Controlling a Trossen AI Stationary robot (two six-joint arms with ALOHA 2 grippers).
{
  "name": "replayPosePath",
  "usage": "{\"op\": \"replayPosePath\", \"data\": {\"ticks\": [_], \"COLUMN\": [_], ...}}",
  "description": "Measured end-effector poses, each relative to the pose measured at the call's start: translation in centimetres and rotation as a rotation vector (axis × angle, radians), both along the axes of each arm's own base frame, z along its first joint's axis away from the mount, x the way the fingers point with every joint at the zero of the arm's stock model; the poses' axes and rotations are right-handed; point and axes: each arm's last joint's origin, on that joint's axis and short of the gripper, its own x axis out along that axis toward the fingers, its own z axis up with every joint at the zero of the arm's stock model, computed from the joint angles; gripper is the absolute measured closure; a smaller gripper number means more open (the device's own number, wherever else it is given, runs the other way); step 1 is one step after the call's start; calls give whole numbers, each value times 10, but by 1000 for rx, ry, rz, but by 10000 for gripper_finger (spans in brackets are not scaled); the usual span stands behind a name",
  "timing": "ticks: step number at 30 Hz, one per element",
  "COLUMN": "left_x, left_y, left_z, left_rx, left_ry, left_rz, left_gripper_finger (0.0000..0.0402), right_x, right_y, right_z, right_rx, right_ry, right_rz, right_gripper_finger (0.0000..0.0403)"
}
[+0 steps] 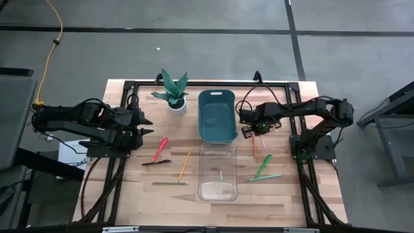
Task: Sort pens & pencils
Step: Put the pink pen into the transparent bin
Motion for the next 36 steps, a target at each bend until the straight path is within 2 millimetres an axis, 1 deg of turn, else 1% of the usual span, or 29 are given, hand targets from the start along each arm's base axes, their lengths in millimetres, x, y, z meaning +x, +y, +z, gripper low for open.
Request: {"op": "replayPosePath", "data": {"ticks": [4, 9, 14, 21, 25, 29, 32, 36], "left_x": [0, 0, 0, 1, 1, 1, 1, 1], "left_y": [0, 0, 0, 0, 0, 0, 0, 0], "left_z": [0, 0, 0, 1, 1, 1, 1, 1], "left_rx": [0, 5, 6, 6, 6, 6, 2, 2], "left_ry": [0, 2, 2, -8, -8, -8, -10, -9], "left_rz": [0, -4, -5, -4, -4, -4, 1, 2], "left_gripper_finger": [257, 257, 257, 257, 256, 256, 256, 256], "right_x": [5, 12, 22, 36, 42, 49, 57, 67], "right_y": [-7, -19, -27, -28, -23, -13, 0, 21], "right_z": [17, 42, 69, 106, 126, 142, 149, 154], "right_rx": [-40, -96, -151, -201, -216, -195, -179, -136], "right_ry": [3, -13, -87, -207, -279, -362, -435, -540], "right_rz": [12, 33, 61, 112, 140, 184, 215, 249], "right_gripper_finger": [391, 391, 391, 391, 391, 391, 391, 391]}}
